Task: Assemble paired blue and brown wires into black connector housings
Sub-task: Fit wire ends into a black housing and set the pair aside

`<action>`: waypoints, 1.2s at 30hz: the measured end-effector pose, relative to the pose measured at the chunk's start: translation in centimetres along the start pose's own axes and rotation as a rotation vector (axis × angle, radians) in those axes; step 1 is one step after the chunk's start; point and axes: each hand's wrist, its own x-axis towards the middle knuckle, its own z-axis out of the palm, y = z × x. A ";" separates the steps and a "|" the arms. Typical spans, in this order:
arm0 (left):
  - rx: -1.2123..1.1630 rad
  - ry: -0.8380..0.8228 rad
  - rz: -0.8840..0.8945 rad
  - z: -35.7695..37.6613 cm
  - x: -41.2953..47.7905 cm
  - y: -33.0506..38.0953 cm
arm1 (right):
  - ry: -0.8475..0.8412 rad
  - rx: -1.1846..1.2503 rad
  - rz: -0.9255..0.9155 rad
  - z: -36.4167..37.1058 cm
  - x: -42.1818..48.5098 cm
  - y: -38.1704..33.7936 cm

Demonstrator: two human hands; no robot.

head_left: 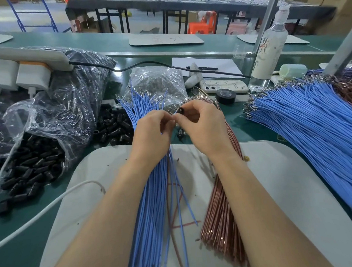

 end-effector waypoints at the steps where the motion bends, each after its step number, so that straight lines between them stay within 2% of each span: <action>1: 0.005 -0.003 -0.010 0.0 0.0 -0.1 | 0.004 0.001 -0.002 -0.1 0.0 0.0; 12: 0.109 -0.021 -0.053 -0.2 -0.1 -0.2 | 0.022 -0.052 -0.083 0.2 -0.3 -0.3; 16: 0.140 -0.021 0.002 -0.3 -0.1 0.0 | 0.045 -0.050 -0.119 0.2 -0.2 -0.4; 18: 0.076 -0.011 0.021 -0.4 -0.1 0.2 | 0.053 -0.034 -0.131 0.1 -0.2 -0.4; 22: -0.207 -0.050 0.032 -0.6 -0.2 1.0 | 0.000 -0.027 -0.126 -0.1 -0.2 -0.2; 26: -0.256 0.003 0.027 -0.6 -0.1 0.8 | -0.044 0.021 -0.068 -0.1 -0.1 0.0; 30: -0.325 0.022 0.033 -0.3 -0.2 0.8 | -0.012 0.045 -0.016 0.0 0.0 0.4; 36: -0.322 0.026 0.112 -0.3 -0.3 1.0 | -0.156 -0.075 -0.003 0.7 0.1 1.1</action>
